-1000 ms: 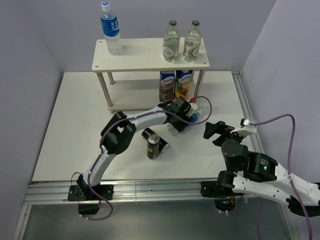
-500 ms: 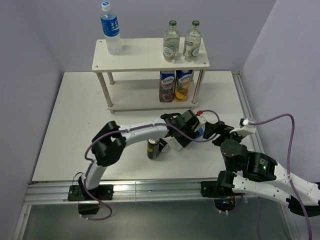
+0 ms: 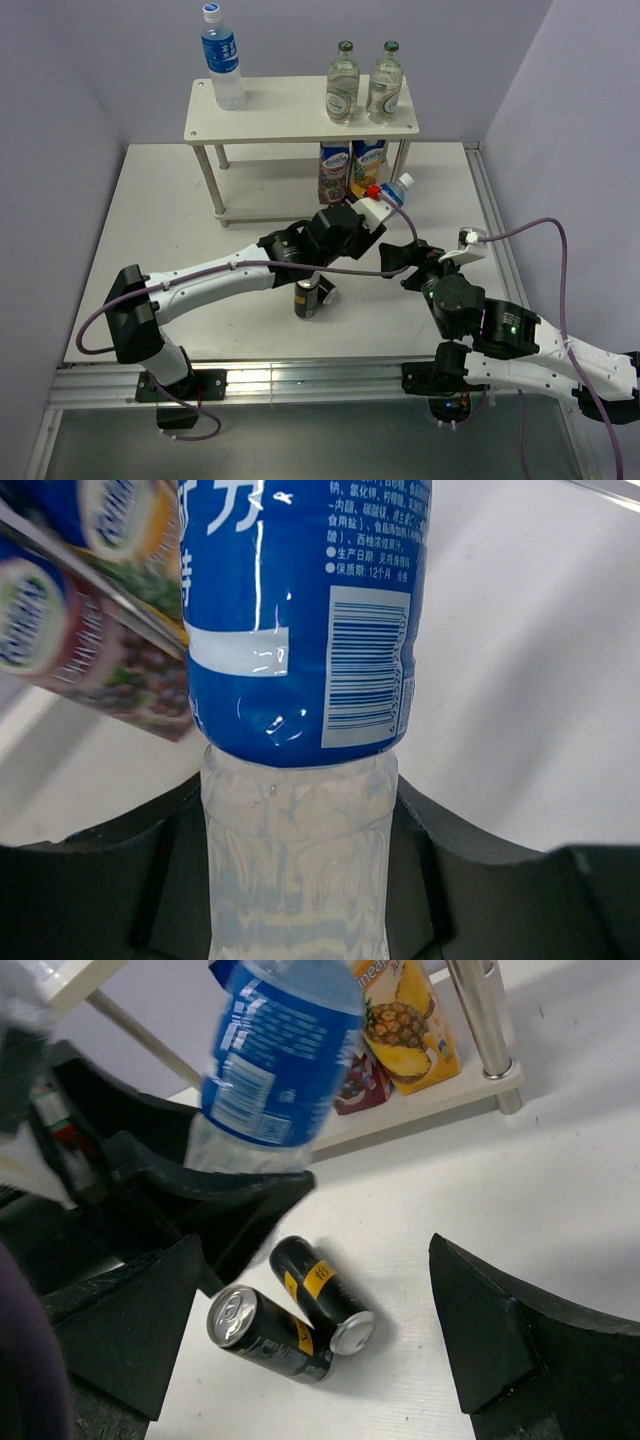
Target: Place and organize the beverage onto the shelf
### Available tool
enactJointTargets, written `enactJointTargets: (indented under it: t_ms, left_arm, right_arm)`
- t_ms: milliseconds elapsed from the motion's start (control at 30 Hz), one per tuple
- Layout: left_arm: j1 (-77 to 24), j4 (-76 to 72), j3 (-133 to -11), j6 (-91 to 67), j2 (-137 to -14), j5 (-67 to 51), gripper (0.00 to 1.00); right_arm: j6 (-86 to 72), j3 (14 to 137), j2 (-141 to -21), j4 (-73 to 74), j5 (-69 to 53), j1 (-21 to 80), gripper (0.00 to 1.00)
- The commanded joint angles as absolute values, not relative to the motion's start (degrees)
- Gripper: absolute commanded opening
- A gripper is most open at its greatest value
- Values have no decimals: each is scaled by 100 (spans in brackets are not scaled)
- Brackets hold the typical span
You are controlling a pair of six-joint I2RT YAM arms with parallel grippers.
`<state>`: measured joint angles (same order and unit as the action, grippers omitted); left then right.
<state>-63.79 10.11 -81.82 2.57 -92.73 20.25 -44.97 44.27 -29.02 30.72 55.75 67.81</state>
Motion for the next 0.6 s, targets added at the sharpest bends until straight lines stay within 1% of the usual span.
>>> enactJointTargets:
  t_ms: [0, 200, 233, 300, 433, 467, 533, 567]
  left_arm:
    - [-6196, -1598, -8560, 1052, -7489, 2786, 0]
    - [-6187, -3127, -8797, 2090, -7093, 2857, 0]
    - [-6179, -3338, -8998, 2214, -7067, 2822, 0]
    - [-6179, -3331, -9498, 2521, -7136, 2804, 0]
    - [-6161, -3341, -10115, 3145, -7294, 2786, 0]
    - [-6161, -3218, -10203, 3260, -7330, 2899, 0]
    - [-6161, -3042, -10231, 3401, -7339, 2988, 0]
    - [-6161, -2963, -10126, 3375, -7295, 2997, 0]
  right_arm:
    - [-4421, 4368, -2646, 3947, 6680, 6601, 100]
    - [-4123, 4350, -2707, 3605, 6750, 6592, 100]
    - [-4070, 4351, -2733, 3551, 6750, 6592, 100]
    - [-3973, 4368, -2768, 3437, 6803, 6592, 100]
    - [-3868, 4412, -2690, 3288, 6961, 6600, 99]
    - [-3502, 4386, -2559, 3113, 6935, 6601, 100]
    - [-2755, 4333, -2331, 2140, 6664, 6600, 100]
    - [-1881, 4298, -2268, 1744, 6445, 6601, 100]
